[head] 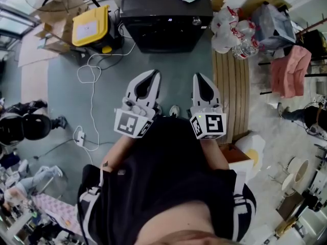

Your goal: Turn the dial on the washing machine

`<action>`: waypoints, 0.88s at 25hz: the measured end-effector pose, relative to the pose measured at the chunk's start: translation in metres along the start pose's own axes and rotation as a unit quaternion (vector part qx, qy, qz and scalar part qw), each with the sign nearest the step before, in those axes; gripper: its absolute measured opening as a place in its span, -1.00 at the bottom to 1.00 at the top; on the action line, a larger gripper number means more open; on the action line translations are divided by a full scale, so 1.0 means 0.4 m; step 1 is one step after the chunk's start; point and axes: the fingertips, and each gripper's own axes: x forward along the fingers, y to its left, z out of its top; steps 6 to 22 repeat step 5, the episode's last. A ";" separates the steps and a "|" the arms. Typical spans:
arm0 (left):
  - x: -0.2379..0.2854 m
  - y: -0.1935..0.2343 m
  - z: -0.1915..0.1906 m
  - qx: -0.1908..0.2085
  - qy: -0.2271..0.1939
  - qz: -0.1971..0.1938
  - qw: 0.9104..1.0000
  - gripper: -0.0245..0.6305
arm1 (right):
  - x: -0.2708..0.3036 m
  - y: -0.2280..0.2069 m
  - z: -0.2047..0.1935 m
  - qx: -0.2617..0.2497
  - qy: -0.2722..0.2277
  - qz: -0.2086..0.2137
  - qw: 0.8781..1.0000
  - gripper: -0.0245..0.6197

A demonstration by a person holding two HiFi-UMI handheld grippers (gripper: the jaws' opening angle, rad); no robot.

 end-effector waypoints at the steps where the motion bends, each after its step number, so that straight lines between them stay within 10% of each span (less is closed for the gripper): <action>1: 0.000 0.001 0.001 0.000 0.000 0.000 1.000 -0.86 | 0.001 0.002 0.001 0.000 0.000 0.001 1.000 -0.85; 22: -0.003 0.000 0.005 0.000 0.002 0.002 1.000 -0.85 | -0.001 0.001 0.001 0.003 0.003 -0.001 1.000 -0.85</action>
